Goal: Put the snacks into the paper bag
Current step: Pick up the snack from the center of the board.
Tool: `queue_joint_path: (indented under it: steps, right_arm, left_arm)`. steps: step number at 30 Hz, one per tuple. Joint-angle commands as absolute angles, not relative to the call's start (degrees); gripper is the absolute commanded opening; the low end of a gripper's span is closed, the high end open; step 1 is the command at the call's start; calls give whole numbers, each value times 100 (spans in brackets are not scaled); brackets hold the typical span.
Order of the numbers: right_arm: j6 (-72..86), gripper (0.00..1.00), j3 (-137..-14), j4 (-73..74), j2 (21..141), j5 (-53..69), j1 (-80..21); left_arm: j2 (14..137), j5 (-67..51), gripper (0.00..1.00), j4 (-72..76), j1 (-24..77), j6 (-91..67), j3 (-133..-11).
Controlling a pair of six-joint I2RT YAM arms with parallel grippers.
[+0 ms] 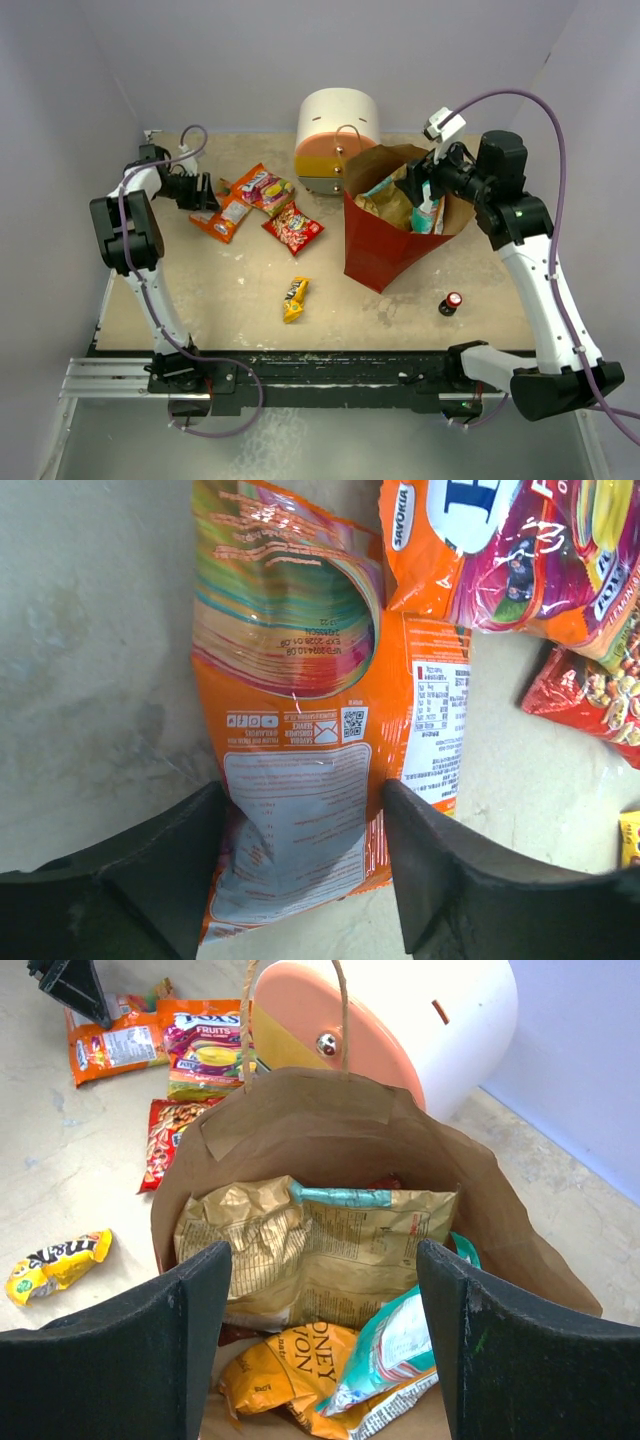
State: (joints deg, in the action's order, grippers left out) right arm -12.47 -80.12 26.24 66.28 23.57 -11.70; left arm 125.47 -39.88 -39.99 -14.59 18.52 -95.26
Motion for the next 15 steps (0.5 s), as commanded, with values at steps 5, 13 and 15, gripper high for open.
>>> queue_joint_path:
  steps: [5, 13, 15]
  right_arm:
    - [-1252, 77, -7939, 2443, 6496, 2600, -1169]
    - [-1341, 77, -7944, 2367, 6600, 2775, -1169]
    - [-1380, 77, -7998, 2351, 6673, 2850, -1169]
  left_arm:
    - [12101, -4205, 49, -4166, -1463, 2206, -9070]
    - [11752, -4125, 28, -4475, -1464, 2498, -9004]
    - [11598, -4132, 23, -4592, -1463, 2585, -8992]
